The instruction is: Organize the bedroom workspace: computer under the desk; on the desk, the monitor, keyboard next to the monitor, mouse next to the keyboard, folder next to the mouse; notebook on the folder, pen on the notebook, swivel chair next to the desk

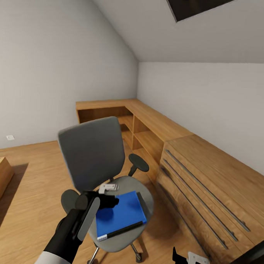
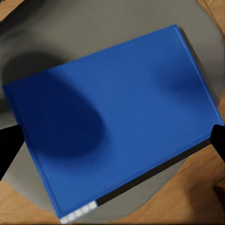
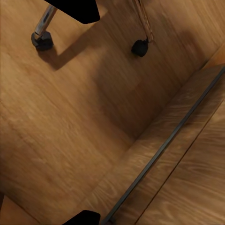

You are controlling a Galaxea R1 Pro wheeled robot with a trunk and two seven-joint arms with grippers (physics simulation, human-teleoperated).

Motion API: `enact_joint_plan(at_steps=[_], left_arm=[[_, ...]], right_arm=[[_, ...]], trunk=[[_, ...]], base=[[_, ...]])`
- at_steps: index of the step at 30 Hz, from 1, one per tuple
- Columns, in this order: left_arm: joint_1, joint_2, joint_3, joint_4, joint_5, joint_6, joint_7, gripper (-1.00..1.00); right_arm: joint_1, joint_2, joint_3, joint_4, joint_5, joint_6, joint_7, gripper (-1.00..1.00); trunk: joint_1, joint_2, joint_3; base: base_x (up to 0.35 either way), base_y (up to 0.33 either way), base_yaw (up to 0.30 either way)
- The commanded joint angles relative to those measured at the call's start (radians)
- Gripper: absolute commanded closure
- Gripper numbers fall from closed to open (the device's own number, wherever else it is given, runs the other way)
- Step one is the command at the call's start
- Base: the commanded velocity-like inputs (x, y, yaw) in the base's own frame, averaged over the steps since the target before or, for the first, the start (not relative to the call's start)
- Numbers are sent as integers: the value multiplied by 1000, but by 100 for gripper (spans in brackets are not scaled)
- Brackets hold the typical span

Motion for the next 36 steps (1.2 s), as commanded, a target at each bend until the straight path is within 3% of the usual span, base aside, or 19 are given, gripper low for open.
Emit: enact_joint_plan(at_steps=[1,19,23,29,32,36], left_arm=[[-1,0,-1,4,11,3,10,-100],[-1,-1,1,22,8,0,16,-100],[-1,-1,1,20,8,0,17,-100],[-1,-1,0,19,8,0,16,-100],[-1,-1,0,19,9,0,15,-100],[-1,-1,-1,18,9,0,15,-100]], right_arm=[[-1,0,4,1,-10,-4,2,-100],[-1,2,5,-5,-12,-18,1,-100],[-1,3,5,-7,-13,-17,26,-100],[-1,-5,2,-9,-18,23,157,-100],[-1,-28,-3,-20,-23,123,273,-100],[-1,-58,-6,-78,-30,238,359,-100]], trunk=[[4,-8,-4],[73,-134,-61],[81,-148,-67],[81,-148,-67],[81,-148,-67],[81,-148,-67]], base=[[1,-1,0],[0,0,0],[0,0,0],[0,0,0],[0,0,0],[0,0,0]])
